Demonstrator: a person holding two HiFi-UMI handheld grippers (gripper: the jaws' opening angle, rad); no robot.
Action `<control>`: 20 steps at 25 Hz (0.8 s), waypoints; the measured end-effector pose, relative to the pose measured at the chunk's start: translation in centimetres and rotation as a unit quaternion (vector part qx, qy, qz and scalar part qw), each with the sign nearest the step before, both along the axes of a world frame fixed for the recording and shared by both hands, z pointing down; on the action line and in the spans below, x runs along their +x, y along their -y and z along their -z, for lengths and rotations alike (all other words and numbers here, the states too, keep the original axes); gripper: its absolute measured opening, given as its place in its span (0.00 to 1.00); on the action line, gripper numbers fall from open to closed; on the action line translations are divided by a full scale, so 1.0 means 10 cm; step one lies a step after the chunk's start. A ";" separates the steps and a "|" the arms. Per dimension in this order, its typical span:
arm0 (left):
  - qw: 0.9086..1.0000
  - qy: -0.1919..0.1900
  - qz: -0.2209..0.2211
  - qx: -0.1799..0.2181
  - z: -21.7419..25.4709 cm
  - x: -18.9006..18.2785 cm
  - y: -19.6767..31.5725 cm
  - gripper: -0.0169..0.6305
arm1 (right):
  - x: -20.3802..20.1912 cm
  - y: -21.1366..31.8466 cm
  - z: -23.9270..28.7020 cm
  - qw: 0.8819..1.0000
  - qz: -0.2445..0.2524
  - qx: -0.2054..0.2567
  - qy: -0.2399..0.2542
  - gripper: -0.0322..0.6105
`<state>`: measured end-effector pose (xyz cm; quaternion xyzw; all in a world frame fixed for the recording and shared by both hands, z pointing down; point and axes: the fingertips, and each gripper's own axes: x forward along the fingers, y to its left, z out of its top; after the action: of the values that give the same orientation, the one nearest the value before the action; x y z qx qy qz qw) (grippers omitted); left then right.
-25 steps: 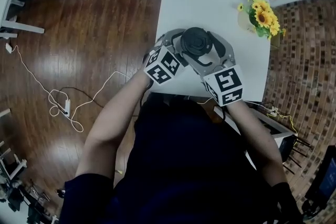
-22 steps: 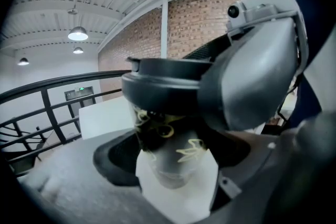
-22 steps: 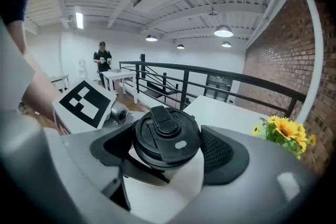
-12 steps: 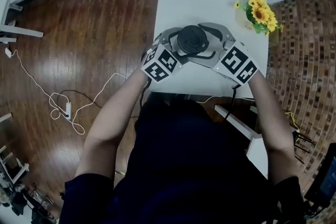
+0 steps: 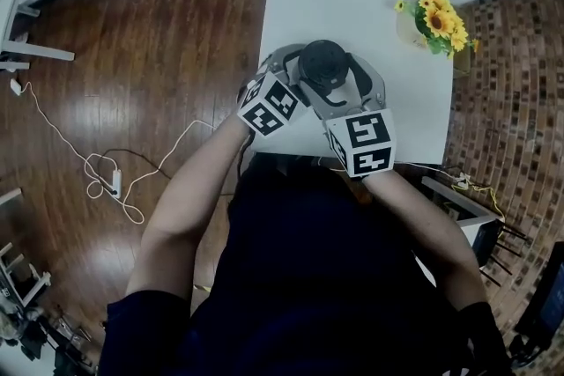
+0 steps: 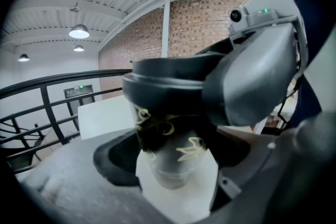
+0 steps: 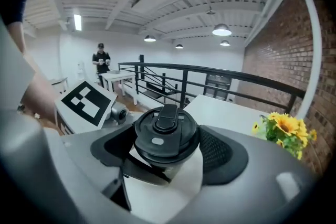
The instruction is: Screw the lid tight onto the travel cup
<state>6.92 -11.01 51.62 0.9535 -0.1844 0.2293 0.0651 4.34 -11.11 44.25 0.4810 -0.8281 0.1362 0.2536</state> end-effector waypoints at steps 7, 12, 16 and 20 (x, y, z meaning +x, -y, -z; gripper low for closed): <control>1.000 -0.002 0.021 -0.001 -0.03 0.02 0.03 0.64 | 0.04 0.03 -0.03 0.998 -0.056 -0.015 0.020 0.68; 0.998 0.016 0.057 -0.005 -0.07 -0.04 0.01 0.65 | -0.01 0.02 -0.03 0.999 -0.021 -0.003 0.029 0.68; 0.994 -0.018 0.095 -0.043 0.08 -0.33 -0.26 0.66 | 0.13 -0.13 0.30 0.998 0.017 0.057 0.020 0.69; 0.982 -0.045 0.160 -0.089 0.20 -0.84 -0.51 0.60 | 0.51 -0.22 0.59 0.995 -0.026 0.057 0.075 0.68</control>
<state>-1.45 -5.88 49.66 0.9115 -0.3099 0.1886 0.1936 9.44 -8.91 38.31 0.5048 -0.8381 0.1313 0.1599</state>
